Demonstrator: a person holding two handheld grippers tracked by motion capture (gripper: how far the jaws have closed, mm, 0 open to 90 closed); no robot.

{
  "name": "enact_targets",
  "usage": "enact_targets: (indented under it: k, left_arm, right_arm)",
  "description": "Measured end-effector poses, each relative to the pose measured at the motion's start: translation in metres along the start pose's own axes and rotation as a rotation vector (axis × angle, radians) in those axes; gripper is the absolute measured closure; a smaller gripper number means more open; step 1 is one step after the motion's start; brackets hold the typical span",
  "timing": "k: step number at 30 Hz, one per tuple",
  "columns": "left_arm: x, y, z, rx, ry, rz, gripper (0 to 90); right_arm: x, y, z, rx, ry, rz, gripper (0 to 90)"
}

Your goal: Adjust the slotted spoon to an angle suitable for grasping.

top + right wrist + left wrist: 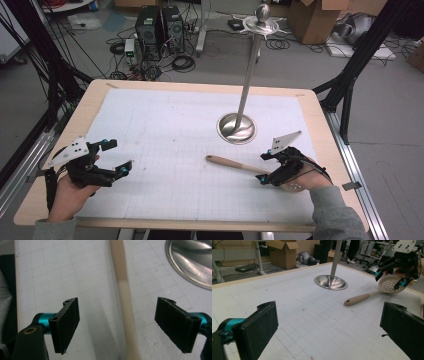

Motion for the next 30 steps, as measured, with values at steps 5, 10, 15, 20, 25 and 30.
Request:
enact_targets:
  k: [5, 10, 15, 20, 25, 30]
  left_arm:
    - [-0.002, -0.001, 0.001, -0.007, 0.0, -0.003, 2.0]
    - [-0.002, -0.001, 0.002, -0.004, -0.004, -0.004, 2.0]
    - [-0.002, 0.0, 0.003, -0.004, -0.006, -0.001, 2.0]
    - [-0.001, 0.0, 0.003, -0.001, -0.008, -0.003, 2.0]
    - [-0.001, 0.0, 0.003, -0.001, -0.009, -0.001, 2.0]
    - [-0.001, -0.001, 0.004, -0.001, -0.012, -0.002, 2.0]
  right_arm:
    - [0.004, 0.007, 0.007, 0.009, -0.066, 0.005, 22.8]
    - [0.006, 0.011, 0.012, 0.015, -0.107, 0.011, 28.7]
    - [0.008, 0.013, 0.018, 0.027, -0.15, 0.011, 35.7]
    - [0.01, 0.015, 0.021, 0.03, -0.178, 0.01, 41.6]
    - [0.012, 0.017, 0.025, 0.048, -0.2, 0.008, 47.2]
    - [0.012, 0.019, 0.028, 0.05, -0.225, 0.02, 53.6]
Point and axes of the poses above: each handheld gripper's, and its own axes: x roughly forward along the jaws, z roughly out of its underside, y roughly to its right, the point moved 10 cm from there along x, roughly forward along the jaws, and after that the axes turned 15 degrees about -z, right-handed, at the moved point
